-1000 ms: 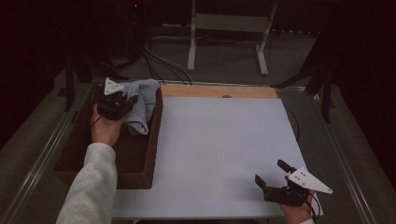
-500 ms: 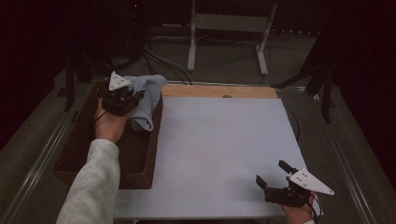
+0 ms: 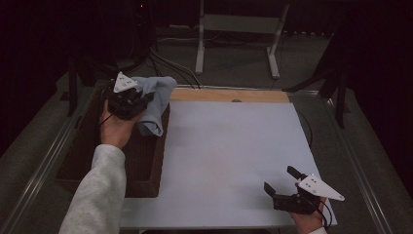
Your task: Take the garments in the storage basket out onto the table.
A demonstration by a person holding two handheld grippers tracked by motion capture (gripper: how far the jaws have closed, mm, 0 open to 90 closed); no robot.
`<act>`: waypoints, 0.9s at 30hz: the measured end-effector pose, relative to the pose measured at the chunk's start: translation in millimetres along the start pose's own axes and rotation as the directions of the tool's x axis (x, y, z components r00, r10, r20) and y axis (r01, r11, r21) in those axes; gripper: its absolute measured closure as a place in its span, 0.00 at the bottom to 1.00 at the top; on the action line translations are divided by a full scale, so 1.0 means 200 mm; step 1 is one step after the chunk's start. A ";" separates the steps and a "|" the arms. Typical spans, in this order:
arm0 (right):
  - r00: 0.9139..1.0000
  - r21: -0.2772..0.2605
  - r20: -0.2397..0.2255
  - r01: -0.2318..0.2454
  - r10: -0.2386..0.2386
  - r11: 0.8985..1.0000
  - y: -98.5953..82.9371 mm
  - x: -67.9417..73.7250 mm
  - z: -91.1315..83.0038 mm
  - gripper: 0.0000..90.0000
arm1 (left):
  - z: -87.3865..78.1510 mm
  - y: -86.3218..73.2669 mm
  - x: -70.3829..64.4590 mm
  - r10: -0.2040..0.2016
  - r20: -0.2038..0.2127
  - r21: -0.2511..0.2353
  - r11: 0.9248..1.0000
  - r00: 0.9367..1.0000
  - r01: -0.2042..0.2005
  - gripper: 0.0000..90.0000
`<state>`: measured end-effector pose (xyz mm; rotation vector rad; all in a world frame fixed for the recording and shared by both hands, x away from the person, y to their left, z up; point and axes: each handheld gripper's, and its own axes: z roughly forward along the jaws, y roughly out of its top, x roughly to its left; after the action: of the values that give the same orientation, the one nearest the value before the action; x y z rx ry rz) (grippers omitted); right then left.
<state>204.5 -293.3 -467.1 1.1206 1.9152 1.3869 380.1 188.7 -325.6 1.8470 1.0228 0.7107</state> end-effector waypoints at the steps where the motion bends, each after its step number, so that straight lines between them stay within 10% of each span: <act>1: 1.000 0.000 0.002 0.000 0.000 1.000 0.00 0.00 0.00 0.00 | 0.00 0.00 0.00 -0.002 0.004 -0.002 1.000 1.000 0.002 0.87; 27: 1.000 -0.004 0.000 -0.003 0.003 1.000 -0.01 -0.01 -0.02 0.00 | 0.06 0.11 -0.16 0.003 0.121 -0.071 0.997 0.993 0.006 0.87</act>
<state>201.6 -298.0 -467.1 1.1225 1.9107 1.3917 380.7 149.4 -312.0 1.8041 0.9093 0.6191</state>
